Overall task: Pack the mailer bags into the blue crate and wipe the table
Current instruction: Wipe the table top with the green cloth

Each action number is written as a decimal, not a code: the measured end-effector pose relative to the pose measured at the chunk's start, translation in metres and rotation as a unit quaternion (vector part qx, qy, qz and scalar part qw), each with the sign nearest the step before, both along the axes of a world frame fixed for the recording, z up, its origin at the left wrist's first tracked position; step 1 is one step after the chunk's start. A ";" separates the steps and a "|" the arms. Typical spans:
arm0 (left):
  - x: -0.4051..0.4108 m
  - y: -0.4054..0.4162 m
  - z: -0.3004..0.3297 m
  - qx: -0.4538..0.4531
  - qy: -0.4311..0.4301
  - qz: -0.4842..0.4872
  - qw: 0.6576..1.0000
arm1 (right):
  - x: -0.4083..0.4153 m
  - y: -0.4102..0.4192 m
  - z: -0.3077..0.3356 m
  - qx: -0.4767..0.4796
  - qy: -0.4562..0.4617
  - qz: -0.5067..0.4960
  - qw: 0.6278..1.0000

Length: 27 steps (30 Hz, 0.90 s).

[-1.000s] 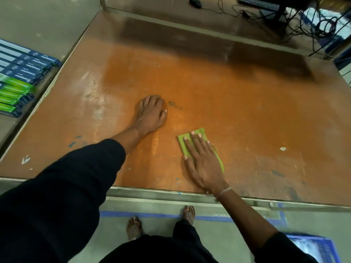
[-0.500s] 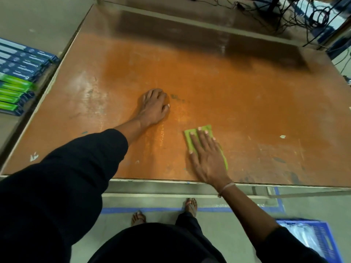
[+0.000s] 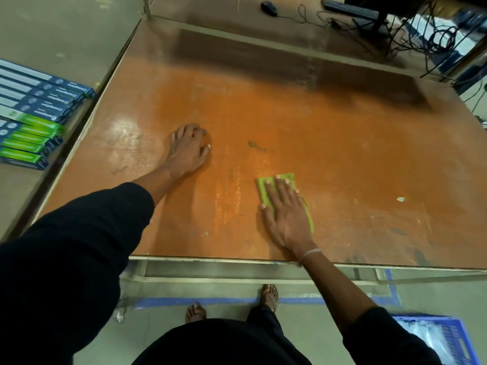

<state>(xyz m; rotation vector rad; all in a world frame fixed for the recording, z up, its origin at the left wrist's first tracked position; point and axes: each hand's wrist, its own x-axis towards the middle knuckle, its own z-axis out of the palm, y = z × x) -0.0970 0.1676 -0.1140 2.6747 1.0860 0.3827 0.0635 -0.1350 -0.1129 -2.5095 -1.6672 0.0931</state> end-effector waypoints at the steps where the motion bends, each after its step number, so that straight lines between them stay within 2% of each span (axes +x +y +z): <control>1: -0.004 0.002 -0.002 0.003 0.000 0.004 1.000 | 0.012 0.005 -0.001 0.001 -0.001 -0.053 0.999; 3: -0.008 0.004 -0.005 0.006 -0.003 0.011 1.000 | 0.020 0.020 -0.002 0.000 0.002 -0.139 0.990; 4: -0.008 0.003 -0.006 0.010 -0.003 0.013 1.000 | 0.016 0.031 -0.002 -0.001 0.002 -0.147 0.989; 5: -0.008 0.002 -0.005 0.014 -0.002 0.015 1.000 | 0.008 0.042 -0.001 -0.004 0.002 -0.121 0.993; 8: -0.007 0.000 -0.005 0.017 0.000 0.016 1.000 | -0.018 0.061 0.001 -0.007 -0.001 0.074 0.997; 10: -0.008 0.000 -0.005 0.015 -0.001 0.017 1.000 | -0.005 0.065 0.003 -0.011 0.005 0.140 0.990; 12: -0.008 -0.001 -0.005 0.018 -0.003 0.022 1.000 | 0.026 0.069 0.002 -0.013 -0.002 0.088 0.996; 15: -0.008 -0.001 -0.004 0.022 -0.002 0.024 0.999 | 0.064 0.084 0.000 -0.021 -0.003 -0.091 0.996; 16: -0.008 -0.001 -0.004 0.021 0.000 0.024 0.999 | 0.063 0.093 0.000 -0.025 -0.005 -0.119 0.993; 18: -0.007 0.000 -0.002 0.021 0.004 0.023 1.000 | 0.047 0.107 0.002 -0.021 -0.005 -0.083 0.996; 22: -0.008 -0.001 -0.003 0.032 0.002 0.023 0.999 | 0.038 0.112 0.003 -0.012 0.017 0.107 0.994; 24: -0.007 0.000 -0.001 0.029 0.003 0.026 0.999 | 0.062 0.115 0.002 -0.012 0.011 0.093 0.996; 27: -0.005 -0.001 -0.002 0.035 0.001 0.027 0.999 | 0.105 0.127 0.000 -0.018 -0.009 -0.040 0.999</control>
